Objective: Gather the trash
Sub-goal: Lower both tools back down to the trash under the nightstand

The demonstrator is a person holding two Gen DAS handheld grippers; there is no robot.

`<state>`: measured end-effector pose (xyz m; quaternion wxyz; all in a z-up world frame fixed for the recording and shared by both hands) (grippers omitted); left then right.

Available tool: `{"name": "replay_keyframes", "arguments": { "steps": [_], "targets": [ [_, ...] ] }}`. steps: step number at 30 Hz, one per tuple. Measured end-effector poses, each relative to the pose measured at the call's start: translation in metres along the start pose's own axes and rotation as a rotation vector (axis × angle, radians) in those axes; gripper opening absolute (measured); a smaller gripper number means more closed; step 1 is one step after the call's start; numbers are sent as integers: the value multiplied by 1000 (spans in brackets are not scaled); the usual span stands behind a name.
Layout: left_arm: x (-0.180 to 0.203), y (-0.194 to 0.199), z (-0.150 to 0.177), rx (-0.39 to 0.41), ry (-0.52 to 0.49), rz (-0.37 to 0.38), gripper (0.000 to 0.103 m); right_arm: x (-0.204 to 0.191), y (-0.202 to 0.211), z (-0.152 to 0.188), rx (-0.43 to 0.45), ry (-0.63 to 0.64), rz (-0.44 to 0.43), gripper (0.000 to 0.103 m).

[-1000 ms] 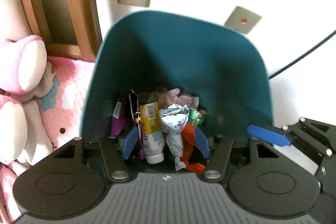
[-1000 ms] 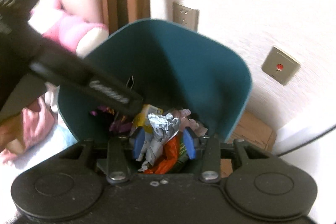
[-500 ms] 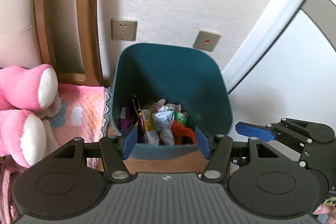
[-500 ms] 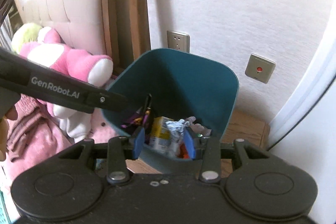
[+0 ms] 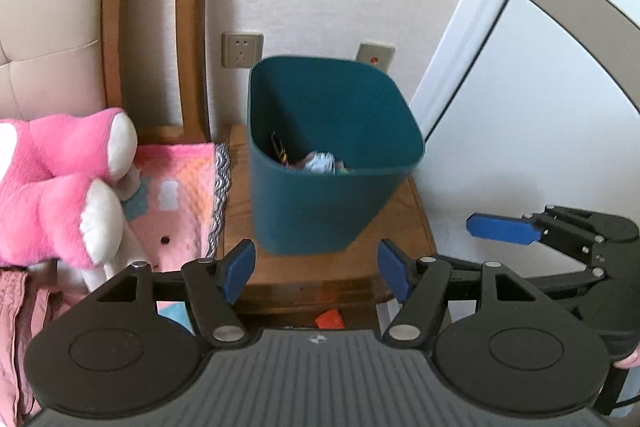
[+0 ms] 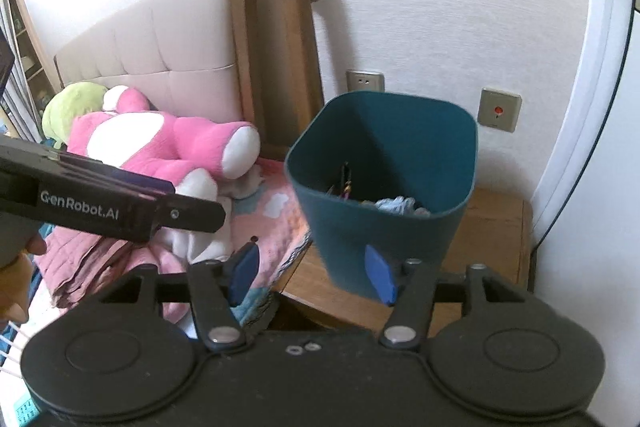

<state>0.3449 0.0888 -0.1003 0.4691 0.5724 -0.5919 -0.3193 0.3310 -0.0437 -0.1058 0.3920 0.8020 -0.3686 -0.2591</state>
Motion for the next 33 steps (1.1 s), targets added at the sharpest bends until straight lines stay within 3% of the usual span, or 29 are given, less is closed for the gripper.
{"name": "replay_keyframes", "arguments": {
  "steps": [6, 14, 19, 21, 24, 33],
  "targets": [
    [-2, -7, 33, -14, -8, 2, 75, -7, -4, 33, -18, -37, -7, 68],
    [-4, -60, 60, -46, 39, 32, 82, 11, -44, 70, -67, -40, -35, 85],
    [-7, -119, 79, -106, 92, 43, 89, 35, -85, 97, -115, -51, -49, 91],
    [-9, -146, 88, -139, 119, 49, 102, 45, -103, 111, -143, -47, -49, 95],
    [-12, -187, 103, -180, 144, 54, 102, 61, -133, 134, -188, -43, -47, 102],
    [-40, -334, 178, -360, 283, 5, 102, 106, -237, 205, -330, -47, -29, 103]
  ]
}}
Point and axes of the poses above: each gripper's, at about its wrist camera, not at the fingertips, and y roughly against the way its jaws point, x to its right, z to its underside, the point moved 10 cm from there along -y, roughly the way its jaws point, and after that the axes turned 12 degrees about -x, right-handed, at the moved point
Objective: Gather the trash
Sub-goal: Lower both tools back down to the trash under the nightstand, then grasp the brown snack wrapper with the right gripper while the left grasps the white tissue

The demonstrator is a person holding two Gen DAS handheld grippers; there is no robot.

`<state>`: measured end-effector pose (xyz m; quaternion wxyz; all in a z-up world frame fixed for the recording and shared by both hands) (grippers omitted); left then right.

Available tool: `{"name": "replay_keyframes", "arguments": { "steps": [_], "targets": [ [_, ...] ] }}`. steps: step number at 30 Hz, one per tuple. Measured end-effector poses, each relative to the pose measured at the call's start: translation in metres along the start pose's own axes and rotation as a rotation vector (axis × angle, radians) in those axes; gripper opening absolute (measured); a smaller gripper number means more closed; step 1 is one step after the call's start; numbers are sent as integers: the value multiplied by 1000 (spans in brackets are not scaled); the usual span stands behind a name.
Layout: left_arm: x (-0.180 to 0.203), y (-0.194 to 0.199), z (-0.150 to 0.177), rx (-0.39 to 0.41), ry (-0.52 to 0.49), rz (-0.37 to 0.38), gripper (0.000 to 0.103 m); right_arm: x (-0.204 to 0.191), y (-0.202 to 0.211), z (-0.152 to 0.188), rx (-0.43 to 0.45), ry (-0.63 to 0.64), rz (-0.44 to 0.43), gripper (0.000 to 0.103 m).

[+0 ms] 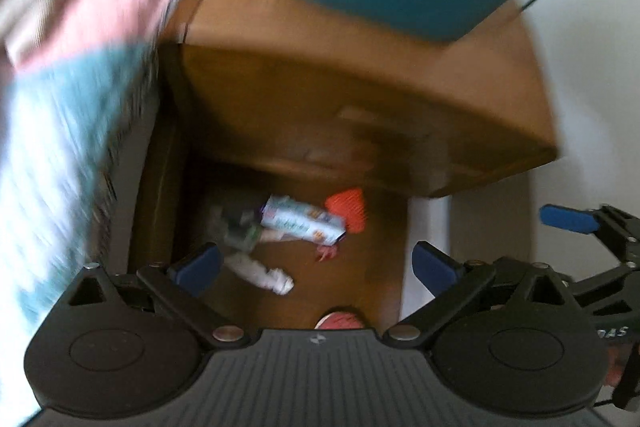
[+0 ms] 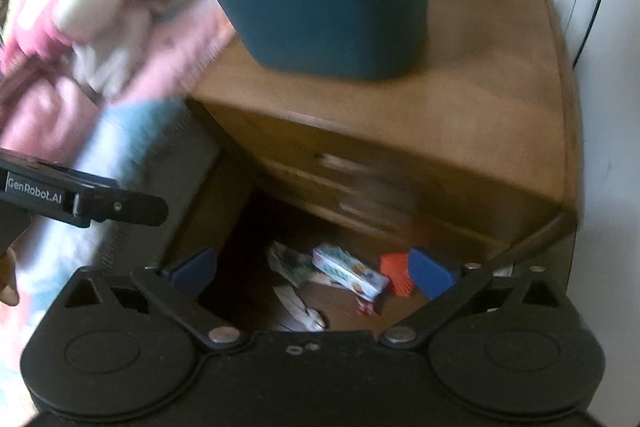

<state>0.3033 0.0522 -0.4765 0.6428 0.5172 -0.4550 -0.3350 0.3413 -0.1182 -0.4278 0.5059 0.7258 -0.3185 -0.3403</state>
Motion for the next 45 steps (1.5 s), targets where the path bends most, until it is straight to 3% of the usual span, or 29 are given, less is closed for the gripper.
{"name": "replay_keyframes", "arguments": {
  "steps": [11, 15, 19, 21, 24, 29, 37, 40, 42, 43, 45],
  "targets": [
    [-58, -209, 35, -201, 166, -75, 102, 38, -184, 61, -174, -14, 35, 98],
    [-76, -269, 44, -255, 240, -90, 102, 48, -246, 83, -220, -28, 45, 94],
    [-90, -323, 49, -300, 343, -40, 102, 61, -302, 97, -264, -28, 52, 89],
    [-94, -348, 52, -333, 395, -11, 102, 67, -328, 101, -283, -11, 55, 80],
    [-104, -385, 56, -367, 480, 23, 102, 73, -363, 105, -301, 49, 62, 80],
    [-105, -429, 61, -404, 591, 93, 102, 81, -404, 110, -310, 111, 64, 77],
    [-100, -469, 72, -450, 634, 101, 102, 86, -446, 111, -295, 115, 61, 73],
    [-98, -473, 72, -445, 653, 112, 99, 87, -454, 111, -293, 115, 71, 66],
    [-97, -475, 70, -440, 660, 118, 91, 89, -459, 111, -297, 101, 72, 55],
    [-95, -477, 69, -444, 664, 121, 88, 90, -461, 111, -302, 98, 77, 53],
    [-92, -479, 69, -457, 667, 118, 70, 91, -465, 113, -316, 97, 79, 44]
  ]
}}
Point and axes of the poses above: each gripper's, at about its wrist camera, not at the fingertips, and y roughly against the way its jaws point, x to its right, z to its underside, the point moved 10 cm from there along -y, roughly the way its jaws point, and after that the axes turned 12 degrees about -x, right-handed, at the moved point
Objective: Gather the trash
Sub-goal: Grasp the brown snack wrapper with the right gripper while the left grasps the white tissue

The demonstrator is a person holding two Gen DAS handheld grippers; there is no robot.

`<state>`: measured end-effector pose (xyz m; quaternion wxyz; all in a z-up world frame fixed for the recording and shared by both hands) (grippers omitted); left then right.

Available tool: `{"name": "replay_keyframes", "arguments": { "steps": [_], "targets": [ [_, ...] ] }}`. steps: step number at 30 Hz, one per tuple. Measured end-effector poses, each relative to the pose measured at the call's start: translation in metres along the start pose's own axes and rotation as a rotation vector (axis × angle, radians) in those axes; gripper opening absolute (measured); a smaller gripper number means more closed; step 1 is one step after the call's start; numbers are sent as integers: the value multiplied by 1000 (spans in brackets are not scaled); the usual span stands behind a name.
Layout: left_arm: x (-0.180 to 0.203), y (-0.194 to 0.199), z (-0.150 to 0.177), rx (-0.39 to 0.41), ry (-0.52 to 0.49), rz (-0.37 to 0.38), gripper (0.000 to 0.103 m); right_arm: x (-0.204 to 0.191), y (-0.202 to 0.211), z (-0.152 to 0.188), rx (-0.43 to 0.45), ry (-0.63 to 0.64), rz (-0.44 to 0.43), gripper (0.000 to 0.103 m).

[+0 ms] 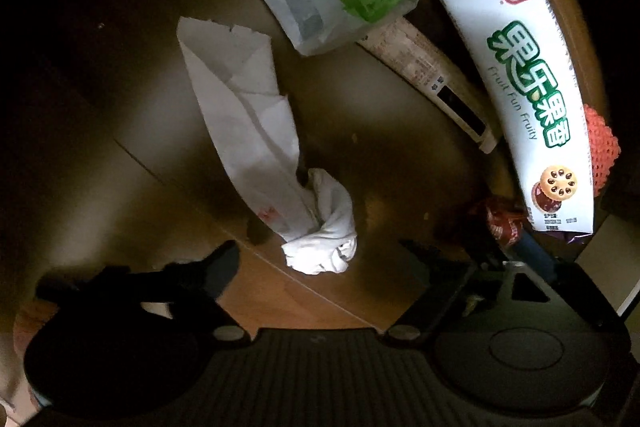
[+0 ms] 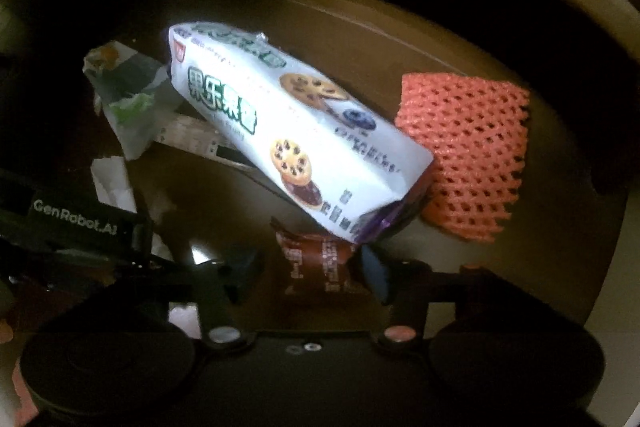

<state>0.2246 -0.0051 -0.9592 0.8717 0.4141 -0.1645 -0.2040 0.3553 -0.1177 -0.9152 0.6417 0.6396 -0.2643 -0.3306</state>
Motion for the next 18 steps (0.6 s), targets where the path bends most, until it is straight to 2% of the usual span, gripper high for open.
{"name": "replay_keyframes", "arguments": {
  "steps": [1, 2, 3, 4, 9, 18],
  "targets": [
    [2, -2, 1, -7, -3, -5, 64, 0, -3, 1, -8, 5, 6, 39],
    [5, -5, 3, -12, -10, -11, 51, -1, -4, 2, -14, 12, 16, 31],
    [6, -5, 3, -15, -21, -18, 39, -1, -4, 3, -16, 15, 24, 30],
    [8, -5, 3, -18, -31, -23, 36, 0, -4, 4, -19, 14, 23, 29],
    [11, -3, 10, -8, -54, -23, 27, 3, 3, 13, -25, -11, 4, 29],
    [-1, 25, 40, 1, -38, 11, 22, 6, 41, 50, -23, -133, -49, 28]
  ]
}}
Point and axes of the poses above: each gripper's, at about its wrist camera, not at the fingertips, and y roughly against the way its jaws point, x to its right, z to its underside, the point moved 10 cm from there along -y, roughly the way its jaws point, and after that the axes turned 12 degrees about -x, right-handed, at the moved point
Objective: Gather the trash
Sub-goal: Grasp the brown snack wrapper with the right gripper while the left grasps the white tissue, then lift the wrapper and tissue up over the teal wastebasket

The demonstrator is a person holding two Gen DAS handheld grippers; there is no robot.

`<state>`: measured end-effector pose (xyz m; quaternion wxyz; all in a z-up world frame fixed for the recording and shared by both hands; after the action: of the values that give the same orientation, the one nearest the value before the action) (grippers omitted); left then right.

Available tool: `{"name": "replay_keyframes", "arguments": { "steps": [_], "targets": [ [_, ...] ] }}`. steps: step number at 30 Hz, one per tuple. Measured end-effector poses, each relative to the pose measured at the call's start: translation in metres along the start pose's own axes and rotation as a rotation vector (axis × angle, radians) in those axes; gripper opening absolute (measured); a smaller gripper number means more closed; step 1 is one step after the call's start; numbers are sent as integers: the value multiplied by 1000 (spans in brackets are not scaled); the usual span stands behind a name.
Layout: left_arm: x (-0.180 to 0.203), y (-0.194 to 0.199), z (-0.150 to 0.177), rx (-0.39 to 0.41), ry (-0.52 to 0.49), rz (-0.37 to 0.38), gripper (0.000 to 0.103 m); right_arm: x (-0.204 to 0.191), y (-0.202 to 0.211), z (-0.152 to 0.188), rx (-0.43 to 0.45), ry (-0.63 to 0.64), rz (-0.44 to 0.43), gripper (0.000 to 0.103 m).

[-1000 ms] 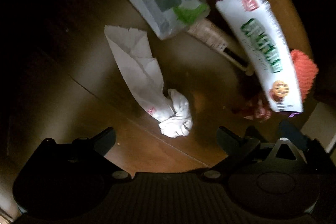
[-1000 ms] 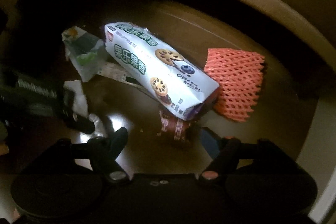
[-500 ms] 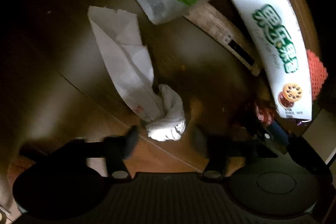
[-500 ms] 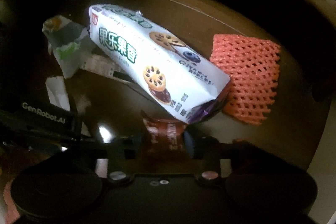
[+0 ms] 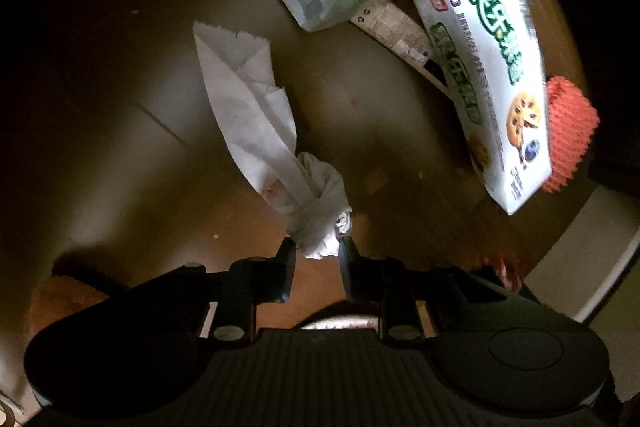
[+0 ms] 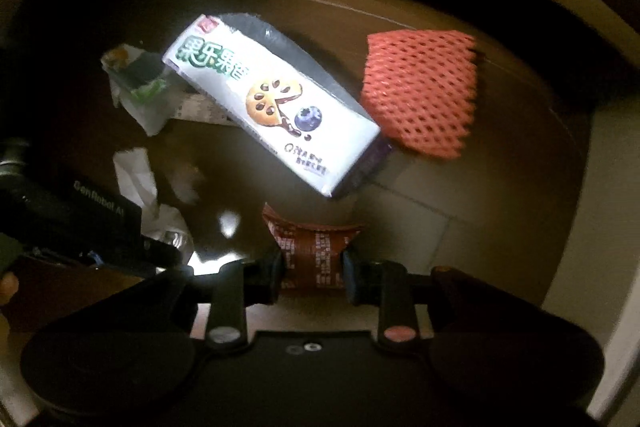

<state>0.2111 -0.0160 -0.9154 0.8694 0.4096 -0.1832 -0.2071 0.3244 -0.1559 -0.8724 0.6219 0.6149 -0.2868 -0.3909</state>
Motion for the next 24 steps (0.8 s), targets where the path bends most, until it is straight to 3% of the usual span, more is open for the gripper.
{"name": "replay_keyframes", "arguments": {
  "steps": [11, 18, 24],
  "targets": [
    [-4, 99, 73, 41, -112, 25, 20, -29, 105, 40, 64, -129, -64, 28],
    [-2, 212, 129, 112, -202, 81, 20, -63, 215, 58, 130, -139, -98, 28],
    [18, 330, 183, 234, -340, 80, 20, -88, 328, 60, 221, -139, -97, 28]
  ]
}}
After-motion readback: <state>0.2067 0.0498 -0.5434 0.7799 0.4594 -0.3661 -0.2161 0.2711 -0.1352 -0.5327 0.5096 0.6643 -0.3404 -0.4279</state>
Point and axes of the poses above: each gripper's, at about its wrist camera, not at the fingertips, and y roughly against the way its jaws point, x to its right, z to its underside, the point moved 10 cm from there along -y, roughly the way its jaws point, and after that the axes turned 12 degrees about -x, right-handed, at the moved point
